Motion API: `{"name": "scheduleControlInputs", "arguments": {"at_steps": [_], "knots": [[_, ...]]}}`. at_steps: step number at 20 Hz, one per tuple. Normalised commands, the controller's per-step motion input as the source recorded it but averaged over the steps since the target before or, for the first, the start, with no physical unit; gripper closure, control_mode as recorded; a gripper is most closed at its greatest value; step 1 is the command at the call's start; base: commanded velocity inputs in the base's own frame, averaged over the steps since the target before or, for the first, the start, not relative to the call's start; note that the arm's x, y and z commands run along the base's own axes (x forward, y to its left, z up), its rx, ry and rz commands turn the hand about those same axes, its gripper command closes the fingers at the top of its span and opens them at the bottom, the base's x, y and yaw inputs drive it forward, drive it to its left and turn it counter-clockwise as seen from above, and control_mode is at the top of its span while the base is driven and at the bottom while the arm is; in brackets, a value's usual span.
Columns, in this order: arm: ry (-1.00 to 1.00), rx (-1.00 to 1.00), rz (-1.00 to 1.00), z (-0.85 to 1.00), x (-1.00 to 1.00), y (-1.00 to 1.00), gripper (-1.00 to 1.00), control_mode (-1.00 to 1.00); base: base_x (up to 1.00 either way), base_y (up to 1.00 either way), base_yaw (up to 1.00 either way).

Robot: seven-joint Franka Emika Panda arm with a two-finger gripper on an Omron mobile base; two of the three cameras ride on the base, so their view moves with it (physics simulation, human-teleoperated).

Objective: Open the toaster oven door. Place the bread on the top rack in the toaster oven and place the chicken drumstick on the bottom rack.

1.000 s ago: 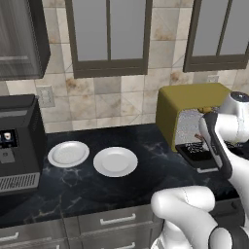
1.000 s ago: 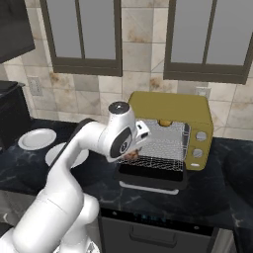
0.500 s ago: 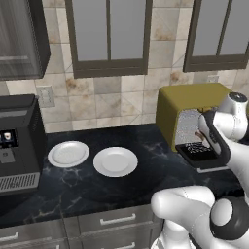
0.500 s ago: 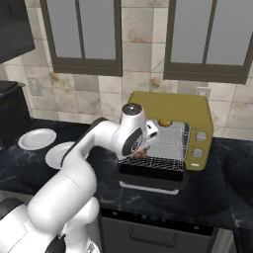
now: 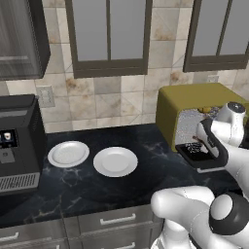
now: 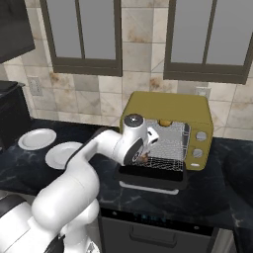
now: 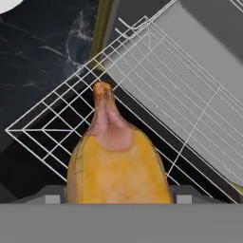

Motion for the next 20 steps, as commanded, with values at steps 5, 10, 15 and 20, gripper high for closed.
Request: {"name": "scheduleControlInputs", "arguments": {"at_steps": [5, 10, 15, 20], "knots": [[-0.03, 0.0, 0.01, -0.02, 0.11, -0.13, 1.0, -1.0, 0.0, 0.0, 0.0], [-0.05, 0.0, 0.0, 0.0, 0.17, -0.16, 1.0, -1.0, 0.0, 0.0, 0.0], [-0.01, 0.0, 0.0, 0.0, 0.23, -0.12, 1.0, -1.0, 0.0, 0.0, 0.0], [0.0, 0.0, 0.0, 0.0, 0.25, 0.0, -1.0, -1.0, 0.0, 0.0, 0.0]]}}
